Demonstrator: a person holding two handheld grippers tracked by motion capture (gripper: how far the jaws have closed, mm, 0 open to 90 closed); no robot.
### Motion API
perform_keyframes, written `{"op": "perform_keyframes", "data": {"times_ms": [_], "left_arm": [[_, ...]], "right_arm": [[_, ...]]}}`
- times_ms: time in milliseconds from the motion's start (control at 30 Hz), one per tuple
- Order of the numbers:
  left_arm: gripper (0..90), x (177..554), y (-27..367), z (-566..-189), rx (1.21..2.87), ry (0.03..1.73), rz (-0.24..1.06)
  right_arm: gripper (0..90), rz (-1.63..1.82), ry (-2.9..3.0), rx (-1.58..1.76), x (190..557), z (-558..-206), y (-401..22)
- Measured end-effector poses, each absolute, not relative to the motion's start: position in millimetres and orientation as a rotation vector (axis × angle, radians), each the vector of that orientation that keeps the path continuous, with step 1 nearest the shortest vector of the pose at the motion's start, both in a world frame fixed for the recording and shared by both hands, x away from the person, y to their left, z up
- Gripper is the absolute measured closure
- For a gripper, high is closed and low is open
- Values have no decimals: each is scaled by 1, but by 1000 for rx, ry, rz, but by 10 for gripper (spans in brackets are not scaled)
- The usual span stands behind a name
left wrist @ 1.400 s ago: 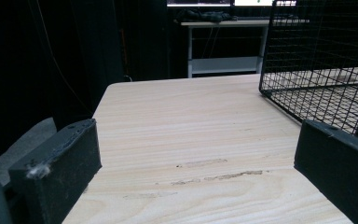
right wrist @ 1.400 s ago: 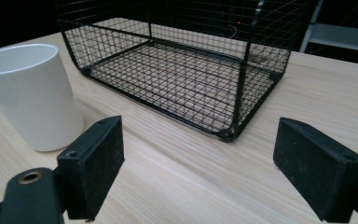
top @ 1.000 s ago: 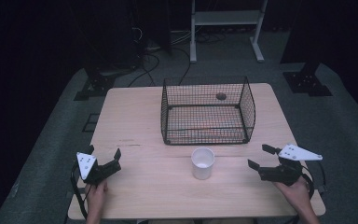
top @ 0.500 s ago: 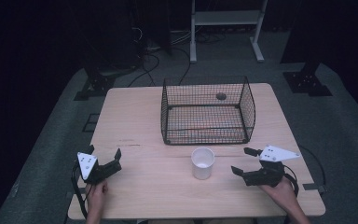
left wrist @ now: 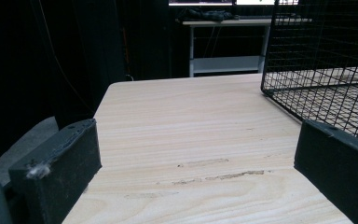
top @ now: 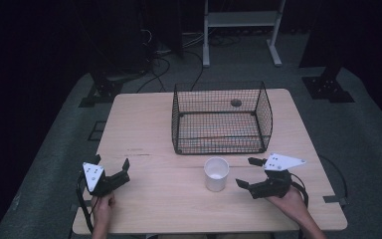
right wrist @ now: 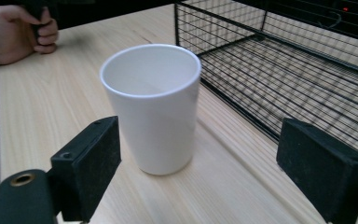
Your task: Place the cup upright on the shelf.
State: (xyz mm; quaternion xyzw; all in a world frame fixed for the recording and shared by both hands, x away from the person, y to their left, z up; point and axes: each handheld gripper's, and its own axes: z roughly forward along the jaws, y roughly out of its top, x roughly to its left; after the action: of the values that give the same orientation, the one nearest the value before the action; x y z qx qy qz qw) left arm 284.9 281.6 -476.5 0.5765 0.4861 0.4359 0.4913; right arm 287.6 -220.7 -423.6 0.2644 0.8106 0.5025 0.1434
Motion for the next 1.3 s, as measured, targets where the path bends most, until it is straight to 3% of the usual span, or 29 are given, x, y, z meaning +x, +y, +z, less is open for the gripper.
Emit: {"op": "perform_keyframes", "data": {"times_ms": [467,600,1300], "left_arm": [[0,285,281,-477,1401,1174,1056],[0,284,281,-477,1405,1169,1056],[0,284,281,-477,1406,1151,1056]], "right_arm": [[123,1439,2405,703,292,-424,-194],[76,1414,2433,685,294,-425,-186],[76,1390,2494,687,313,-436,-153]]}}
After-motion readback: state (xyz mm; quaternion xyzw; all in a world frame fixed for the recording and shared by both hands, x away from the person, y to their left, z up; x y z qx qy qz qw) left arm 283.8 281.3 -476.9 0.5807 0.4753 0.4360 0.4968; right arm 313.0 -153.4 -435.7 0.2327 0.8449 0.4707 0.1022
